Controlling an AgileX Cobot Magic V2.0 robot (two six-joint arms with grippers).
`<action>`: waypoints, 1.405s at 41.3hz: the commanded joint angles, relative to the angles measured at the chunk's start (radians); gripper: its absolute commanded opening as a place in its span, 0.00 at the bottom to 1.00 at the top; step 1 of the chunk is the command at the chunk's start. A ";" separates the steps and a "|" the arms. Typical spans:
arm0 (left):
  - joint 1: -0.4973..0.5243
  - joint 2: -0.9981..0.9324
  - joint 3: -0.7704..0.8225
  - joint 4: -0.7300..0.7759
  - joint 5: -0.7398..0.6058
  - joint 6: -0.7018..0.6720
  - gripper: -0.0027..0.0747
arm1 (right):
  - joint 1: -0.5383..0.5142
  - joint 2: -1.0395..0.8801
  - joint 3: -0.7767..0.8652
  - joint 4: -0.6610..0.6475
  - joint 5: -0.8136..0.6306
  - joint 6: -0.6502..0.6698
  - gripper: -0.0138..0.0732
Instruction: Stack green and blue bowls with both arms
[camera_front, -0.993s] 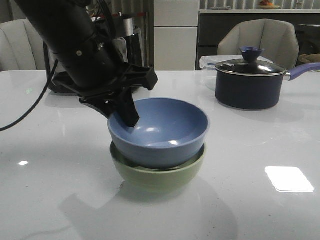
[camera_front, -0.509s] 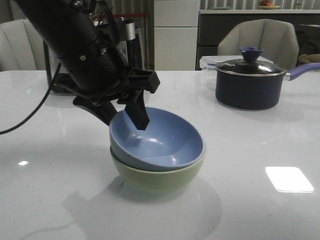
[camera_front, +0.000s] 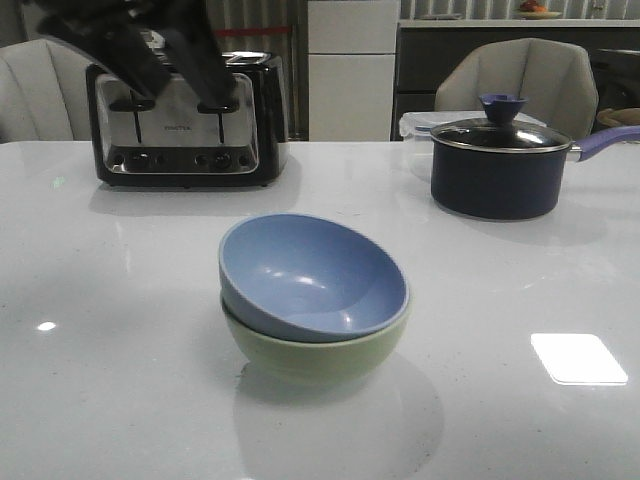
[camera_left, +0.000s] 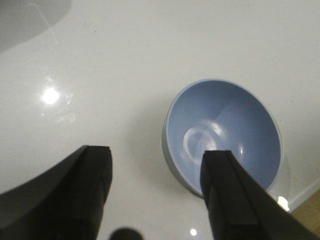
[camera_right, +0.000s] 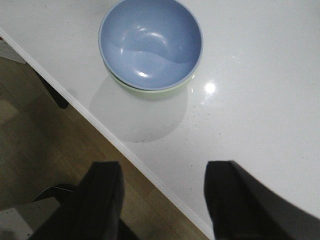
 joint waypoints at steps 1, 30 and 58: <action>-0.007 -0.169 0.049 0.030 -0.032 0.002 0.62 | 0.000 -0.005 -0.028 -0.005 -0.060 -0.006 0.71; -0.007 -0.786 0.511 0.072 0.016 0.002 0.62 | 0.000 -0.005 -0.028 -0.027 -0.046 -0.006 0.71; -0.003 -0.789 0.530 0.156 0.021 -0.114 0.29 | -0.001 -0.005 -0.028 -0.027 -0.046 0.038 0.32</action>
